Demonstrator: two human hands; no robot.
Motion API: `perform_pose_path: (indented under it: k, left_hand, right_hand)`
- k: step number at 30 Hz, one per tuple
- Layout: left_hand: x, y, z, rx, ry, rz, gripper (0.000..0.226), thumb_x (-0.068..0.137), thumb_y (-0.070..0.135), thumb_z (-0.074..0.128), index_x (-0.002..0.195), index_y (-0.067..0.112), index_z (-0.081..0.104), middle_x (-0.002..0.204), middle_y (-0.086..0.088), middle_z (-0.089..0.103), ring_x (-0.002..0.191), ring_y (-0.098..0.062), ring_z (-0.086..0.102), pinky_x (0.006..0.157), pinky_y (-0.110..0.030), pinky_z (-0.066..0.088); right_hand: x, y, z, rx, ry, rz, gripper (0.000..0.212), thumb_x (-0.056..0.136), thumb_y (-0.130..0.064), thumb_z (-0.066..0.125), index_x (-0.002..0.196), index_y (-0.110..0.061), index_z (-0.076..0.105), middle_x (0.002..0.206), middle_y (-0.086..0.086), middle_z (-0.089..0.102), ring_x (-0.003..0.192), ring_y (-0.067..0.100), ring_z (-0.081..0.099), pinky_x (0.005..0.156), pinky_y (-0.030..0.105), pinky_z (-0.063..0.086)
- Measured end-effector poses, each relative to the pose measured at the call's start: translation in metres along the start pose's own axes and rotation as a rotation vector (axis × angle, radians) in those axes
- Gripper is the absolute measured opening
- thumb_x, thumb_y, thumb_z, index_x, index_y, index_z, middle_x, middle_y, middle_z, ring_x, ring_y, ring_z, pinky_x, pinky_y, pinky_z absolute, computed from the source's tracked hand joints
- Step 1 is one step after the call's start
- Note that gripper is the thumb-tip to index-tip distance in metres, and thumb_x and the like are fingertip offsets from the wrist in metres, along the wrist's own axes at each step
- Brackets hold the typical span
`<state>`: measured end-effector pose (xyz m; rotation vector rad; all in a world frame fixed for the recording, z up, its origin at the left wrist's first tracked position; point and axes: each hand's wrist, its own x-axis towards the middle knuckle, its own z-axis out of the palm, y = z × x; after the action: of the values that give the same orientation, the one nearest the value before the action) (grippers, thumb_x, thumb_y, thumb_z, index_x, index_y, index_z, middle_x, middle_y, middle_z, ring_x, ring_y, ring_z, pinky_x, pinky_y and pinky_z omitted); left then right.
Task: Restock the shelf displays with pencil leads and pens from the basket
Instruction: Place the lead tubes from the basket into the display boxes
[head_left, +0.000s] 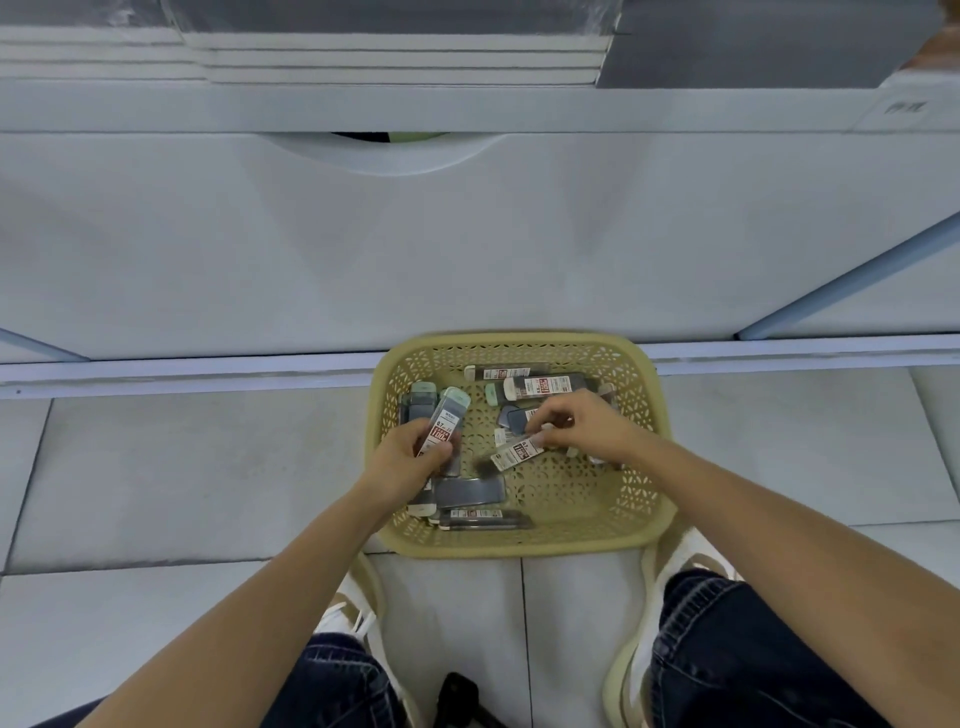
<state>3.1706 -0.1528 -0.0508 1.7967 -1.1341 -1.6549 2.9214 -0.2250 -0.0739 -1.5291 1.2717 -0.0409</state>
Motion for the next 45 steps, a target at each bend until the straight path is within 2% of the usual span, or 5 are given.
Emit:
perform_pose_path:
  k: [12, 16, 19, 36, 45]
  left_hand:
    - [-0.006, 0.007, 0.02, -0.148, -0.287, -0.109, 0.019, 0.091, 0.018, 0.066, 0.102, 0.004, 0.06, 0.08, -0.013, 0.072, 0.055, -0.016, 0.061, 0.048, -0.024, 0.046]
    - [-0.002, 0.002, 0.015, -0.189, -0.146, -0.104, 0.01, 0.094, 0.014, 0.062, 0.096, 0.005, 0.058, 0.07, -0.004, 0.069, 0.052, -0.013, 0.058, 0.048, -0.021, 0.048]
    - [0.0, -0.002, 0.012, -0.236, -0.091, -0.117, 0.009, 0.095, 0.012, 0.06, 0.098, 0.004, 0.059, 0.069, -0.003, 0.069, 0.052, -0.01, 0.058, 0.051, -0.022, 0.052]
    - [0.007, -0.007, 0.009, -0.294, -0.028, -0.106, 0.015, 0.095, 0.02, 0.061, 0.102, 0.008, 0.061, 0.079, -0.004, 0.074, 0.06, -0.011, 0.065, 0.055, -0.021, 0.053]
    - [0.008, -0.01, 0.008, -0.317, -0.027, -0.133, 0.021, 0.096, 0.022, 0.059, 0.112, 0.009, 0.06, 0.092, -0.008, 0.076, 0.072, -0.018, 0.069, 0.064, -0.027, 0.055]
  right_hand:
    - [-0.004, -0.019, 0.01, 0.34, -0.035, -0.071, 0.015, 0.085, -0.022, 0.073, 0.099, -0.018, 0.068, 0.091, -0.003, 0.074, 0.085, 0.011, 0.07, 0.078, 0.026, 0.056]
    - [-0.004, 0.013, -0.001, -0.102, 0.327, 0.077, 0.025, 0.089, -0.02, 0.068, 0.112, -0.012, 0.064, 0.11, 0.001, 0.065, 0.102, 0.017, 0.061, 0.091, 0.037, 0.053]
    - [-0.007, 0.03, 0.007, -0.364, 0.308, 0.071, 0.043, 0.083, -0.018, 0.073, 0.123, -0.012, 0.058, 0.123, 0.005, 0.053, 0.118, 0.021, 0.048, 0.102, 0.031, 0.039]
    - [0.02, 0.027, 0.015, -0.53, 0.454, -0.029, 0.049, 0.091, -0.024, 0.063, 0.137, -0.011, 0.049, 0.135, 0.009, 0.049, 0.125, 0.027, 0.043, 0.105, 0.039, 0.037]
    - [0.026, 0.029, 0.023, -0.36, 0.323, 0.133, 0.037, 0.082, -0.025, 0.076, 0.112, -0.014, 0.058, 0.105, 0.005, 0.064, 0.096, 0.022, 0.061, 0.075, 0.033, 0.05]
